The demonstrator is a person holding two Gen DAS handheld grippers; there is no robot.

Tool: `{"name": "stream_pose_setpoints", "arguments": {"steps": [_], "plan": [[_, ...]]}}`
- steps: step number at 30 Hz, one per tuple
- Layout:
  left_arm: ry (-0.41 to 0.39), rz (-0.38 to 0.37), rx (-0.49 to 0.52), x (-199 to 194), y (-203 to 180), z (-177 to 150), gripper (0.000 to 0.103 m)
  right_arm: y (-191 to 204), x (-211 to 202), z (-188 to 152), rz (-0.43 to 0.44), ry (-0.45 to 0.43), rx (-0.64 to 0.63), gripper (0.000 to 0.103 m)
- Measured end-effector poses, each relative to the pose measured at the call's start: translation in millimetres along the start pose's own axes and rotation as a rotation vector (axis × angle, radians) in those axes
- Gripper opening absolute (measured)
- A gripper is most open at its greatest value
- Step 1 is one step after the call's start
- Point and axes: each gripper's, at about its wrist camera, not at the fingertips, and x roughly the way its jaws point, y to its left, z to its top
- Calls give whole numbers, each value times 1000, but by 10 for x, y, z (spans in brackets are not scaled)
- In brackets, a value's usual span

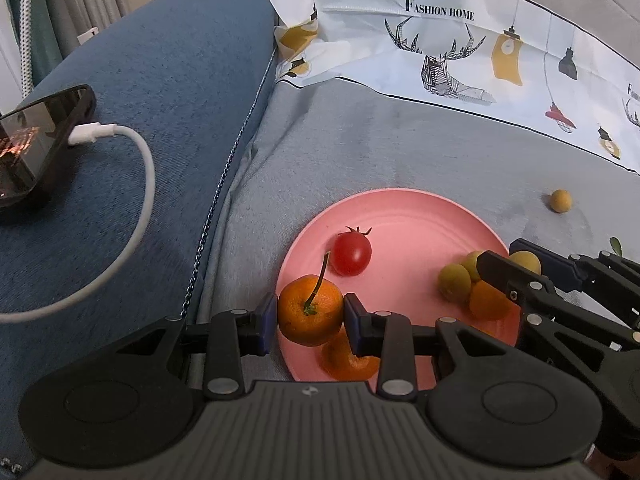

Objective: Organize fruits
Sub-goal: 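Carry the orange and pear over the pink plate and open both grippers, then withdraw both grippers from the plate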

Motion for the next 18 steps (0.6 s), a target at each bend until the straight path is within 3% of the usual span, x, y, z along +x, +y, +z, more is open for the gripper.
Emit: {"name": "stream_pose_setpoints", "arguments": {"steps": [7,8,9,10,12,15,18], "plan": [[-15,-11,15,45,-7,5,42,-48,108,10,20,7,39,29],[-34,-22,15,16,0,-1,47,-73,120,19,44,8,67,37],[-56,-27,17,-25,5,-7,66,-114,138,37,72,12,102,57],[-83,7,6,-68,16,-19,83,-143,139,45,77,15,135,62],[-119,38,-15,-131,86,-35,100,-229,110,58,68,0,195,76],[-120,-16,-36,-208,150,-48,103,-359,-5,53,59,-24,222,89],[-139,-20,-46,-322,80,-55,103,-523,-195,17,10,-55,207,96]]}}
